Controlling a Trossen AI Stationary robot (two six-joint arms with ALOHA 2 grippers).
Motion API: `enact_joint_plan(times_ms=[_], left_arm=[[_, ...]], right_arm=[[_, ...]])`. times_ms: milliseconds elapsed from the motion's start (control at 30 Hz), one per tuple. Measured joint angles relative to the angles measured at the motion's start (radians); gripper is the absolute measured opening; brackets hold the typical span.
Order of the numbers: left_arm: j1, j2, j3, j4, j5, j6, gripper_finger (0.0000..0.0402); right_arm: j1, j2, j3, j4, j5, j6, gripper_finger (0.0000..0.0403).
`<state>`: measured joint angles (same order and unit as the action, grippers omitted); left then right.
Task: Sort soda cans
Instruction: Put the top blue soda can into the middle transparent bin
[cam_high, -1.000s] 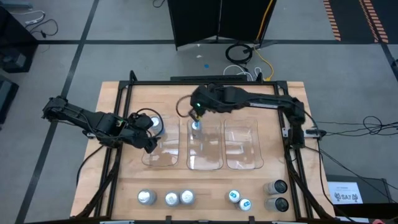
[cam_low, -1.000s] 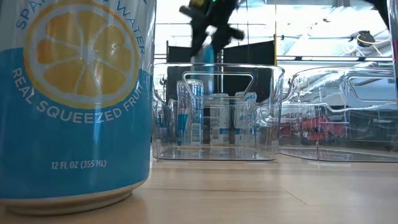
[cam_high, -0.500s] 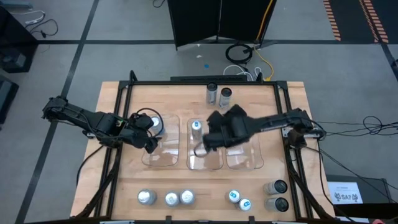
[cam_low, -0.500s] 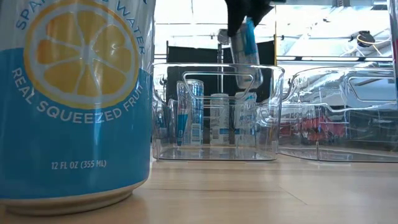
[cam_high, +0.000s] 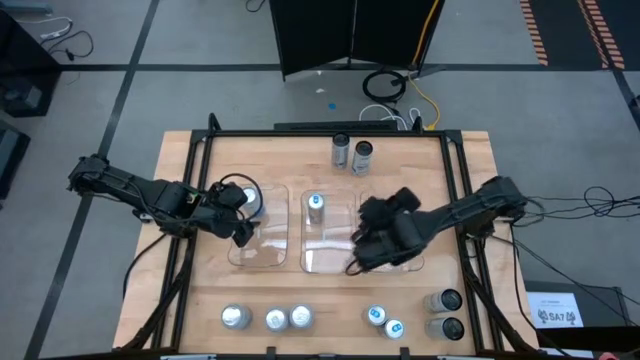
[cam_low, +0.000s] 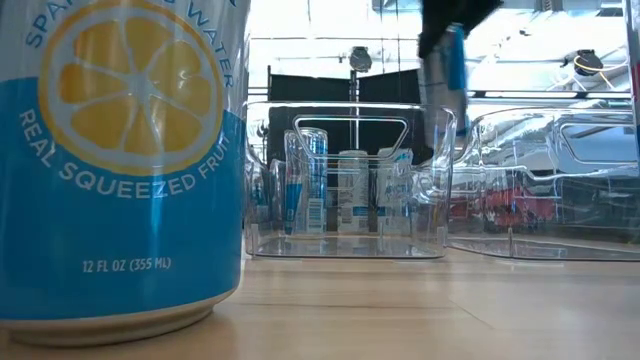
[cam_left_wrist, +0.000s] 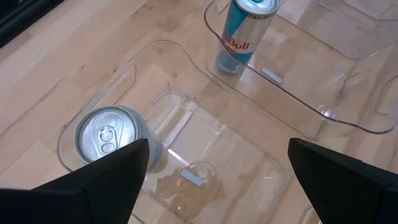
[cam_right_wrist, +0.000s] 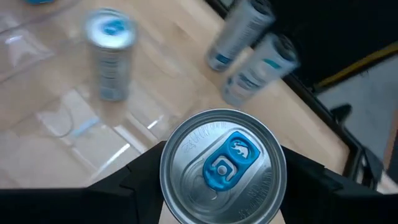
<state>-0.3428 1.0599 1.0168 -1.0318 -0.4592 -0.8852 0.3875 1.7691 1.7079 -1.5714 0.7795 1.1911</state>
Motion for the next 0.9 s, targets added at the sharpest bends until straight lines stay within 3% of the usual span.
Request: enact_joint_plan(times_ms=[100,200,333,467,633,900], left_arm=[[0.0,0.0,0.0,0.0,0.0,0.0,0.0393],[0.0,0.0,0.0,0.001,0.0,0.0,0.0393],[0.0,0.0,0.0,0.007,-0.003,0.0,0.0393],[0.0,0.0,0.0,0.027,-0.006,0.0,0.0393],[0.0,0.0,0.0,0.033,-0.007,0.0,0.0393],[0.0,0.0,0.0,0.032,-0.01,0.001,0.0393]], right_arm=[[0.008,-0.094,-0.102,0.009,0.003,0.078,0.0229],[0.006,-0.195,-0.176,0.096,0.005,0.04,0.0229],[-0.054,-0.329,-0.24,0.303,-0.023,-0.172,0.0229],[-0.162,-0.41,-0.29,0.608,-0.183,-0.418,0.0229],[-0.24,-0.345,-0.31,0.787,-0.373,-0.542,0.0229],[-0.259,-0.176,-0.311,0.805,-0.393,-0.588,0.0229]])
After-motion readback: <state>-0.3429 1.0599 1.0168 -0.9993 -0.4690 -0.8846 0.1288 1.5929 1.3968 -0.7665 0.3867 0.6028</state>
